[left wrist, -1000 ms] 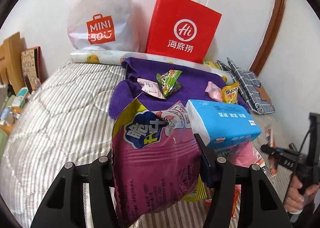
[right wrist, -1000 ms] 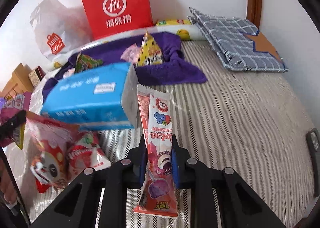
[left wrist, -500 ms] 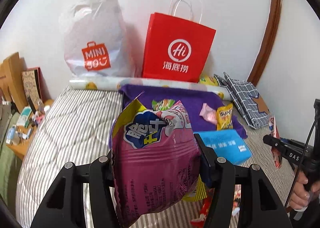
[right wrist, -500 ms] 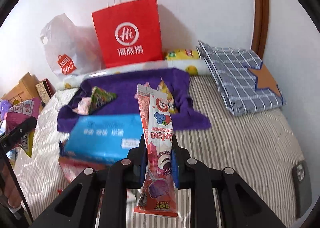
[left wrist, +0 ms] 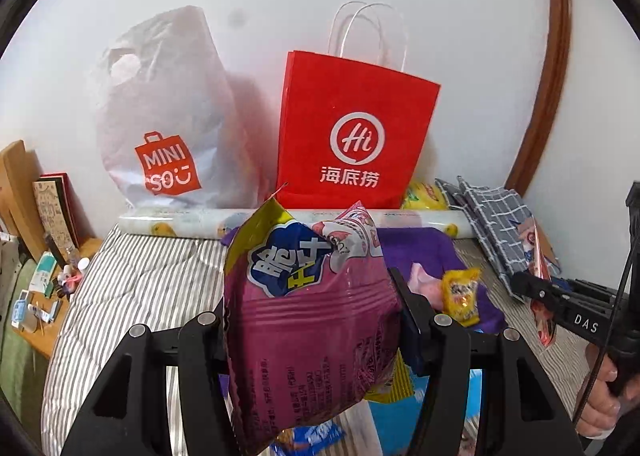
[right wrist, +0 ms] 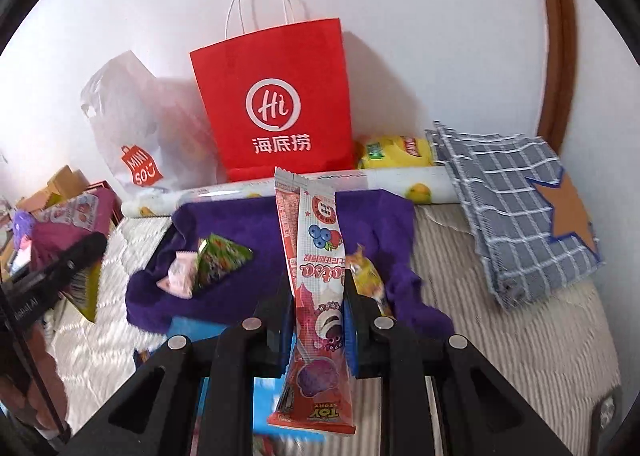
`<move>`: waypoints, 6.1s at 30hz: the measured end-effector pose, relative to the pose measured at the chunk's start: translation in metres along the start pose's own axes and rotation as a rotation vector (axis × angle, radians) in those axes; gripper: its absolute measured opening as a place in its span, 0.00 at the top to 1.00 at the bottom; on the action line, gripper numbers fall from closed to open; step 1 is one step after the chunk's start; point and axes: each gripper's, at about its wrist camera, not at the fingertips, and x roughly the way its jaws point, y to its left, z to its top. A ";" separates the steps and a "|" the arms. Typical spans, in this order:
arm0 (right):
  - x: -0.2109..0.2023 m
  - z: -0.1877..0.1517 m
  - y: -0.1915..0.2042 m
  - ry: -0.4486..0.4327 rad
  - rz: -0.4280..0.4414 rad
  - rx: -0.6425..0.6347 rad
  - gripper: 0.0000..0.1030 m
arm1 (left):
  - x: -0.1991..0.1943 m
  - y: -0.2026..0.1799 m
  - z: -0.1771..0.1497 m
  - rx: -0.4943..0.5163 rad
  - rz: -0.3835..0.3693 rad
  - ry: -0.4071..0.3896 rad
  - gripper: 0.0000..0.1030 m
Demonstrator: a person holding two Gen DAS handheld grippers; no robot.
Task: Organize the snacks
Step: 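Lift both held snacks and carry them over the purple towel, then lower the pink chip bag and ice-pop packet onto the towel and open both tools, then move both open tools back toward the remaining snacks beside the tissue pack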
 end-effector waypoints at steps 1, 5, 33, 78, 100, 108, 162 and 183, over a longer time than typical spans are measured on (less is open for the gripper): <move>0.006 0.006 0.002 0.000 -0.002 -0.006 0.81 | 0.003 0.001 0.002 -0.003 -0.002 0.002 0.43; 0.029 0.023 0.004 0.002 0.016 -0.013 0.81 | 0.019 0.004 0.012 -0.019 -0.008 -0.016 0.43; 0.115 0.004 -0.018 0.193 0.067 0.038 0.78 | 0.065 0.014 -0.012 -0.054 -0.001 0.069 0.43; 0.115 -0.011 -0.010 0.267 0.034 -0.016 0.78 | 0.093 0.012 -0.026 -0.085 -0.034 0.194 0.35; 0.099 -0.002 -0.023 0.176 0.056 0.087 0.72 | 0.073 0.023 -0.014 -0.132 -0.005 0.109 0.21; 0.098 -0.001 -0.023 0.175 0.054 0.086 0.72 | 0.084 0.027 -0.017 -0.120 0.015 0.185 0.21; -0.039 -0.060 -0.009 -0.017 -0.089 0.057 0.60 | 0.013 0.005 -0.030 -0.050 -0.038 0.067 0.24; -0.042 -0.140 0.009 0.154 -0.016 0.070 0.60 | -0.043 0.030 -0.084 0.055 0.172 0.140 0.24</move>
